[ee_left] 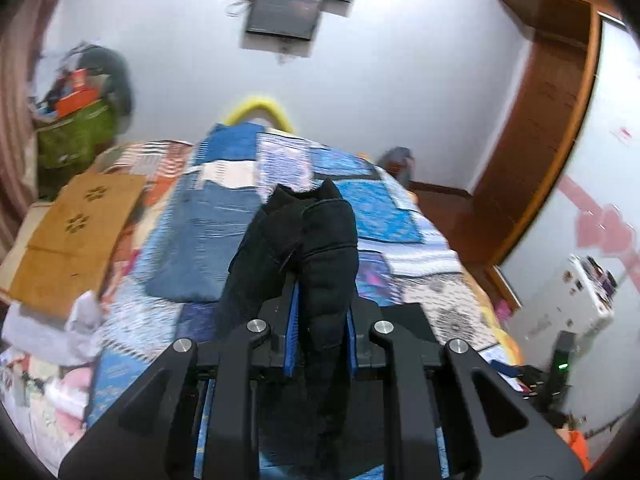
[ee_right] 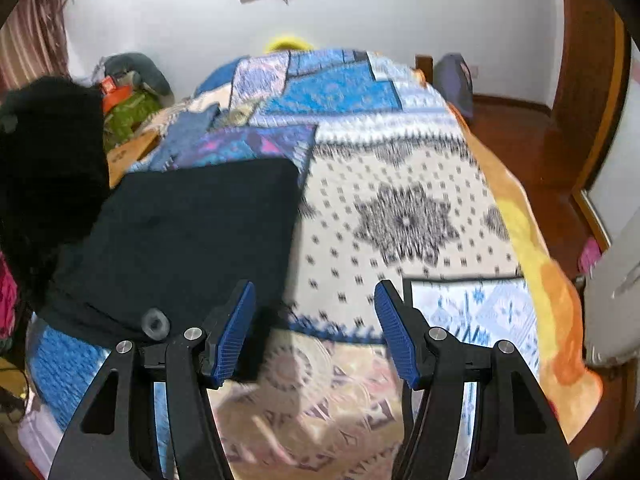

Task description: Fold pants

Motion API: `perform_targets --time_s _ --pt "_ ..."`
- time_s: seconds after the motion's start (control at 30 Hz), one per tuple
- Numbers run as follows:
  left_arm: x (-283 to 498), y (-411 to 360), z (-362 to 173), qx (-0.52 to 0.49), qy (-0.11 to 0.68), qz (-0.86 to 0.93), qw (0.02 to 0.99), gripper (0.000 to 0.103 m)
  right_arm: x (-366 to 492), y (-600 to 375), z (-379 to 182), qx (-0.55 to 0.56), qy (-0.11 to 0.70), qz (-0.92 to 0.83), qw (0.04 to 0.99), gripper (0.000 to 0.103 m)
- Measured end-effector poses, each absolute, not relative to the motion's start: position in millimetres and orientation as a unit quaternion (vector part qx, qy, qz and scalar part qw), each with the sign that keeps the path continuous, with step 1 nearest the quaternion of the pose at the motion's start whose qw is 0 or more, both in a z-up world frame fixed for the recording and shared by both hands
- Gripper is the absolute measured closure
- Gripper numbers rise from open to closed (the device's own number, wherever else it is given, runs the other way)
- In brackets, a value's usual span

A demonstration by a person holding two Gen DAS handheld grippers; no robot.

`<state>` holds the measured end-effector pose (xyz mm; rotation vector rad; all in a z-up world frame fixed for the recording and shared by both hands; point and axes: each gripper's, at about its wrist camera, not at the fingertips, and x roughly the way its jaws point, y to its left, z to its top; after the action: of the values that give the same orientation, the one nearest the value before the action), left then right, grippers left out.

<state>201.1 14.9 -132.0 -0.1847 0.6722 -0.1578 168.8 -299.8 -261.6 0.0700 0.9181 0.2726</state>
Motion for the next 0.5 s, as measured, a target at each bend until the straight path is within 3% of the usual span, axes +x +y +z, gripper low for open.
perform_targets --time_s 0.5 --pt "230.7 -124.0 -160.1 -0.054 0.375 -0.206 0.902 0.085 167.5 -300.9 -284.2 0.054 0.452 0.148 0.878 0.044"
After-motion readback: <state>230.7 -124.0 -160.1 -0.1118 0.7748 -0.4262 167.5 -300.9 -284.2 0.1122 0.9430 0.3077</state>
